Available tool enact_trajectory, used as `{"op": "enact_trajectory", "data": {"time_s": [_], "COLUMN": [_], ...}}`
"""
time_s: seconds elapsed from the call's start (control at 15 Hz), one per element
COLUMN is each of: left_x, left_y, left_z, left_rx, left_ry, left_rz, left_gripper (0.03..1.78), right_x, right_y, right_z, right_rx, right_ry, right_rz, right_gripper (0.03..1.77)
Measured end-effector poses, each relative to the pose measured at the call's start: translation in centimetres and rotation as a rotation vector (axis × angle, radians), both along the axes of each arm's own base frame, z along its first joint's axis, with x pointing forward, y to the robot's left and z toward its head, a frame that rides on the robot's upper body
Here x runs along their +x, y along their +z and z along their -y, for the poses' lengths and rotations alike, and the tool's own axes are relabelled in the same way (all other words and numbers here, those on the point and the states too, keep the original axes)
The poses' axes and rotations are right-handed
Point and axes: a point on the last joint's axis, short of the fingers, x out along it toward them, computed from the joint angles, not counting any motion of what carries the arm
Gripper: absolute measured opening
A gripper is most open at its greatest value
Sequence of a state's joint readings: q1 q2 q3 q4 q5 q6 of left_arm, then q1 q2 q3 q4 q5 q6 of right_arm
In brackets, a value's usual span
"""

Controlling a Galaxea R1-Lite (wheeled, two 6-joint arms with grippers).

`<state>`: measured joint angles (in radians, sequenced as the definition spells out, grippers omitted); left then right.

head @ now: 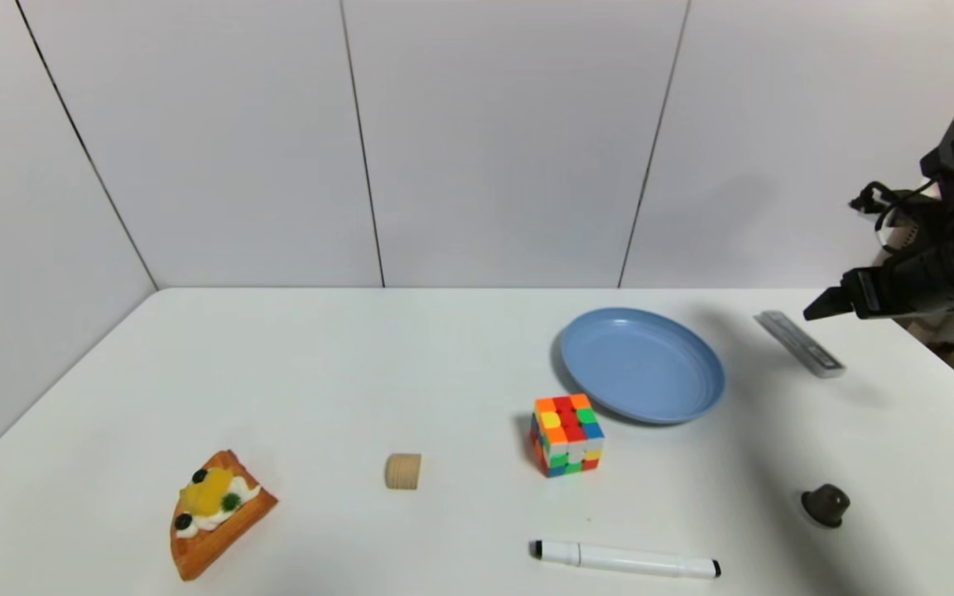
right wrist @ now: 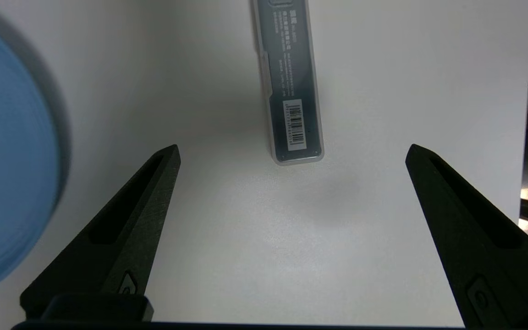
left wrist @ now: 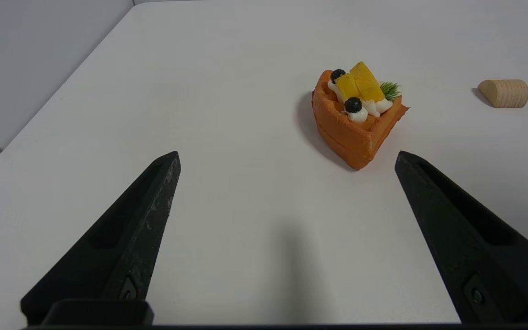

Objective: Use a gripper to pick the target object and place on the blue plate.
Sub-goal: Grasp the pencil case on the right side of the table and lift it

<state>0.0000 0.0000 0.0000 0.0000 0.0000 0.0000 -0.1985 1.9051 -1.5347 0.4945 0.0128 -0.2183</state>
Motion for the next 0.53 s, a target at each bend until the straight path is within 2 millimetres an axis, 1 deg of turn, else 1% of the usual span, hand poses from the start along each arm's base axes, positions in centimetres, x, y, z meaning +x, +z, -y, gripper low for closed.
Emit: {"op": "enact_trajectory", "data": {"time_s": [0.2,0.53], "left_x": [0.0,0.0], "left_y": [0.0,0.0], "left_z": [0.0,0.0], "left_rx": [0.0,0.0], "left_ry": [0.0,0.0], "left_rz": [0.0,0.0], "left_gripper": [1.69,1.69], "right_x": [1.5,3.7], "right_y": [-2.1,-3.9], "right_z": [0.5,0.8], "right_rx": [-0.026,0.011], "right_ry": [0.053,0.071], "right_rz": [-0.057,-0.074], "right_gripper": [1.7,1.7]}}
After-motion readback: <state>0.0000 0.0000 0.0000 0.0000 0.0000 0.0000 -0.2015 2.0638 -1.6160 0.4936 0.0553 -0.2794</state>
